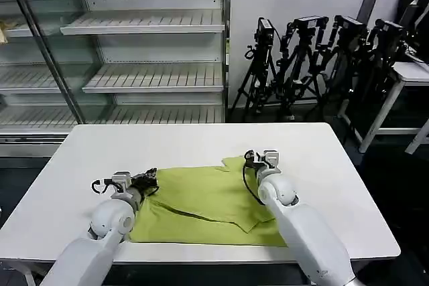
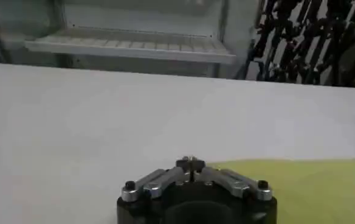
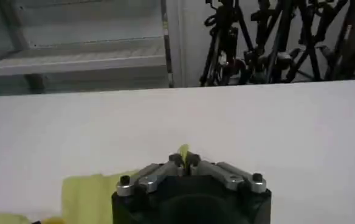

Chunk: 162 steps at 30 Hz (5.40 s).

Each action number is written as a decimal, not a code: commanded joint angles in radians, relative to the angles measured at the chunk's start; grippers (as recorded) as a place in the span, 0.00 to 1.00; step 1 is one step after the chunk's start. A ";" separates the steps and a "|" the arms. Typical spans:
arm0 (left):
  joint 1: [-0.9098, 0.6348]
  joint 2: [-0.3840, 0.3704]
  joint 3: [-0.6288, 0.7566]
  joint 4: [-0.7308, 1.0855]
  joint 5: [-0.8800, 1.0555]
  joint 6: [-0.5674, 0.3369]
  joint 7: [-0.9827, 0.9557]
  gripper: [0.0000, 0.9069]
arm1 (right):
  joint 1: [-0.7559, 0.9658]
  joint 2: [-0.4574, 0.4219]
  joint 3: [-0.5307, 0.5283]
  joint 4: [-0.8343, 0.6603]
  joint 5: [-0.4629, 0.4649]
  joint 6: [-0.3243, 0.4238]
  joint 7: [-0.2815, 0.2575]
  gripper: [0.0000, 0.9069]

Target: Fold and organize the clothes.

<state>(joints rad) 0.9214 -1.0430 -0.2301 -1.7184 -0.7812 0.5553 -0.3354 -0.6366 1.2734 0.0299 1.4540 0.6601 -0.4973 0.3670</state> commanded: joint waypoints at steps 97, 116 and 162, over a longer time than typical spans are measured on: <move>0.508 -0.107 -0.092 -0.396 0.179 -0.060 -0.080 0.02 | -0.962 -0.116 0.428 0.838 -0.195 0.065 -0.062 1.00; 0.520 -0.094 -0.195 -0.423 -0.002 -0.048 -0.058 0.02 | -0.964 -0.114 0.441 0.858 -0.187 0.066 -0.056 1.00; 0.369 -0.150 -0.089 -0.578 -0.431 0.004 -0.018 0.02 | -1.021 -0.132 0.493 0.873 -0.170 0.079 -0.052 1.00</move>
<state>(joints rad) 1.3784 -1.0974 -0.5736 -2.2902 -1.2414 0.5608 -0.3564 -1.6321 1.1390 0.5073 2.3216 0.4907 -0.4198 0.3152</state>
